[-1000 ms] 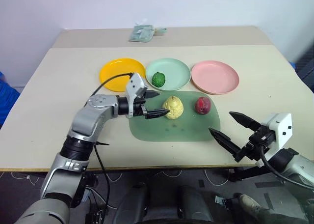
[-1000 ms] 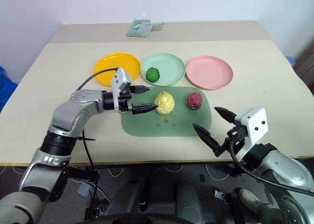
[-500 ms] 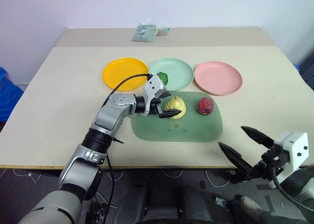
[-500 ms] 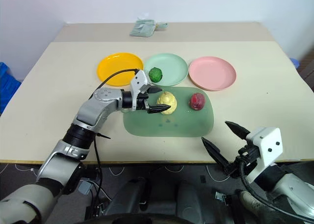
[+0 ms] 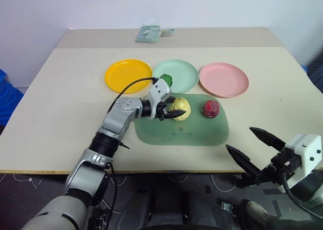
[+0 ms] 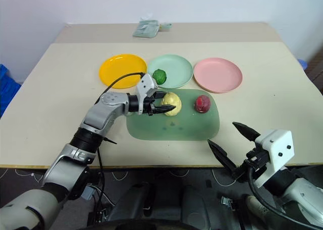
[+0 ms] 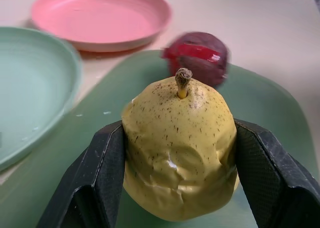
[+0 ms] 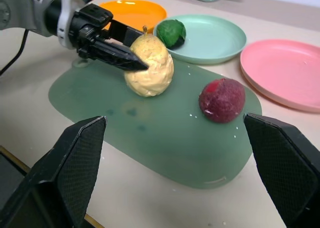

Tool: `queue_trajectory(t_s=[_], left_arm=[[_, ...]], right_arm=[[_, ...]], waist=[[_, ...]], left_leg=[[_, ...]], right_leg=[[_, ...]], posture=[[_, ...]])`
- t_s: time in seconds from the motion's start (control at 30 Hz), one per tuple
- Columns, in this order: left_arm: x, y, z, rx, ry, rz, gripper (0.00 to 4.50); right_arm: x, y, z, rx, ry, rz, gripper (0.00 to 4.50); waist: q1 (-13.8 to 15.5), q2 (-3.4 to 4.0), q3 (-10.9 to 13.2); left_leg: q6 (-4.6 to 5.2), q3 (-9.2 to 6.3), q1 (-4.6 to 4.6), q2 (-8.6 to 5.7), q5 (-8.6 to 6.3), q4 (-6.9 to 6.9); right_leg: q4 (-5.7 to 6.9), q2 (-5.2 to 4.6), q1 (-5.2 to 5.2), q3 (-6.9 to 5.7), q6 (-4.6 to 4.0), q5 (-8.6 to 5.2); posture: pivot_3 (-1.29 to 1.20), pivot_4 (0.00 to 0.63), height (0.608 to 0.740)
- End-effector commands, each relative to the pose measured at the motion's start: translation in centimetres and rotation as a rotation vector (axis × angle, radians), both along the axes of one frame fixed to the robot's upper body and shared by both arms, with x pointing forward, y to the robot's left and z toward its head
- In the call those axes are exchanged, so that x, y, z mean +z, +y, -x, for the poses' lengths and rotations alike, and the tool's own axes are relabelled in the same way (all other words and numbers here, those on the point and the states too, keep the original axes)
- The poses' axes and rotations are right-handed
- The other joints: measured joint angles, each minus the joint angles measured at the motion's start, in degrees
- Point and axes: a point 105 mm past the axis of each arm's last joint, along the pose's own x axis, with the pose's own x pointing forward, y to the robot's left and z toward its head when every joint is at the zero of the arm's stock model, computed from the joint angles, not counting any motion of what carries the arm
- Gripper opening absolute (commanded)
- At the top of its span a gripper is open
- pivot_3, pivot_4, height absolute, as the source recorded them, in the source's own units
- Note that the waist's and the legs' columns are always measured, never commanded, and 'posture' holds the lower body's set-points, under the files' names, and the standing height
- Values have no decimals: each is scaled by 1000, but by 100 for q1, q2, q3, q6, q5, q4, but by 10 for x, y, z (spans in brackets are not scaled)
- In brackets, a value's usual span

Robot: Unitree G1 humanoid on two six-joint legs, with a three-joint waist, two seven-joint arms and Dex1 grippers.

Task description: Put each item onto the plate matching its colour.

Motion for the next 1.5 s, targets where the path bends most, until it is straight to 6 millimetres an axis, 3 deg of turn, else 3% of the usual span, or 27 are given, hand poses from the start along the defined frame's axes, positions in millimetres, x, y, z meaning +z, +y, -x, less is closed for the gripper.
queue_trajectory(t_s=[0.03, 0.17, 0.3, 0.5, 0.7, 1.0, 1.13, 1.3, 1.5], left_arm=[[48, 35, -17, 214, -83, 172, 2861], [63, 69, -34, 461, -137, 247, 2861], [61, 97, -57, 726, -151, 262, 2861], [53, 111, -77, 902, -126, 284, 2861], [42, 119, -86, 970, -108, 260, 2861], [34, 129, -86, 1027, -94, 272, 2861], [33, 127, -86, 1011, -74, 310, 4383], [37, 123, -84, 996, -82, 326, 4454], [69, 130, -43, 849, -291, 350, 4454]], right_arm=[[4, 6, -4, 45, -31, 4, 4500], [5, 9, -13, 84, -47, -5, 4500], [13, 18, -33, 155, -100, -6, 4500], [25, 42, -60, 296, -175, -3, 4500], [37, 51, -76, 357, -222, -22, 4500], [49, 60, -84, 387, -288, -70, 4500], [51, 60, -86, 386, -296, -71, 4500], [49, 57, -89, 373, -292, -60, 4500], [36, 46, -102, 312, -237, -24, 4500]], waist=[[-2, 0, 0], [12, 0, 0], [24, -8, 0], [12, -13, 3], [12, -13, 3], [7, -14, 4], [8, -14, 4], [9, -13, 3], [-63, -10, 1]], left_leg=[[0, 0, 0, 0, 0, 0], [0, 1, 1, -1, 0, 1], [0, -1, 1, -6, 0, 11], [0, 1, -1, -8, 0, 5], [0, 4, -2, -11, 0, 3], [0, 5, -2, -11, 0, 4], [0, 5, -2, -11, -1, 3], [0, 5, -2, -11, 0, 3], [-2, 11, -2, -8, -1, -6]], right_leg=[[0, 1, -1, 0, 0, 0], [0, 1, 2, -3, 1, 0], [0, 6, 8, -9, 3, 1], [1, 9, 1, -13, 4, 2], [4, 8, -4, -11, 5, 2], [6, 8, -7, -9, 4, 2], [7, 8, -8, -9, 4, 3], [7, 8, -7, -8, 4, 3], [9, 8, -17, 4, 4, 3]], posture=[[0, 150, 740], [0, 150, 740], [0, 150, 740], [0, 150, 740], [0, 150, 740], [0, 150, 740], [0, 150, 740], [0, 150, 740], [0, 150, 740]])
